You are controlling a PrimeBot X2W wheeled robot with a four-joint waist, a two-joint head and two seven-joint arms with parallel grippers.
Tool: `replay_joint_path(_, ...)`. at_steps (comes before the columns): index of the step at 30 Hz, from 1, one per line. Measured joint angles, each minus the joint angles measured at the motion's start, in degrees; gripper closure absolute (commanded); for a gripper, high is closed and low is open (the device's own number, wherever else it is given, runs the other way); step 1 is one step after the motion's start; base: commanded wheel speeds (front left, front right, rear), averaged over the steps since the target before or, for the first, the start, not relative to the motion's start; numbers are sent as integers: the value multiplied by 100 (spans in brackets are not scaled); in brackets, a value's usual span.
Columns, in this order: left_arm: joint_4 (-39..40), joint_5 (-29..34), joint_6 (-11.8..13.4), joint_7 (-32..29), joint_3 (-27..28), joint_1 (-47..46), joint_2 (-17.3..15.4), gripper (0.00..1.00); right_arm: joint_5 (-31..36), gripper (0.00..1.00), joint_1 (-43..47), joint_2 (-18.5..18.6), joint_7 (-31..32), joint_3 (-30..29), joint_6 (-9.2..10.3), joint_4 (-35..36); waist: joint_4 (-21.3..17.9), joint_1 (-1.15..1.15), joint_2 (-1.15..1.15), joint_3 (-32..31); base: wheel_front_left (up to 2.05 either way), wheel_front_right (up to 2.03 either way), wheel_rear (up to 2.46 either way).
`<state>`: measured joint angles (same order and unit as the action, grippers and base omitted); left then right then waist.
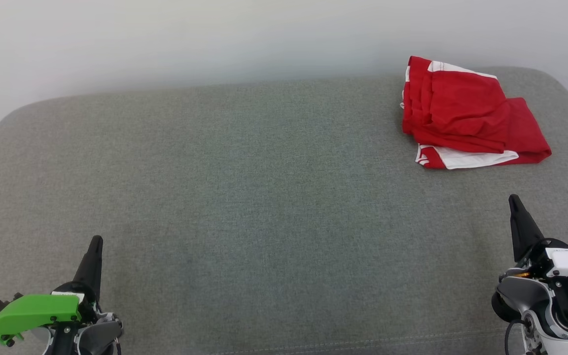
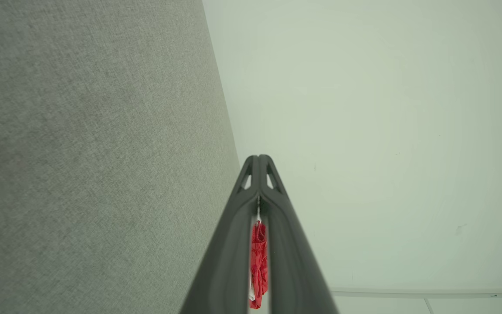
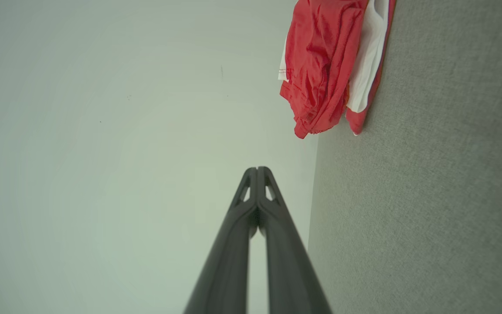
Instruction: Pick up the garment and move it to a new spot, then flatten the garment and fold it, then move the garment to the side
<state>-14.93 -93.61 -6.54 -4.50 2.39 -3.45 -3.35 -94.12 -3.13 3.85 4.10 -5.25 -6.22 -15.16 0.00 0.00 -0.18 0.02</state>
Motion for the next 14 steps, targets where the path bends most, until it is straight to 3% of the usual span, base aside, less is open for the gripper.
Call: replay_joint_path(14, -1, 0, 0, 0, 1, -1, 0, 100, 1, 100, -1, -1, 5, -2, -31, -2, 0, 0, 0, 0, 0, 0, 0)
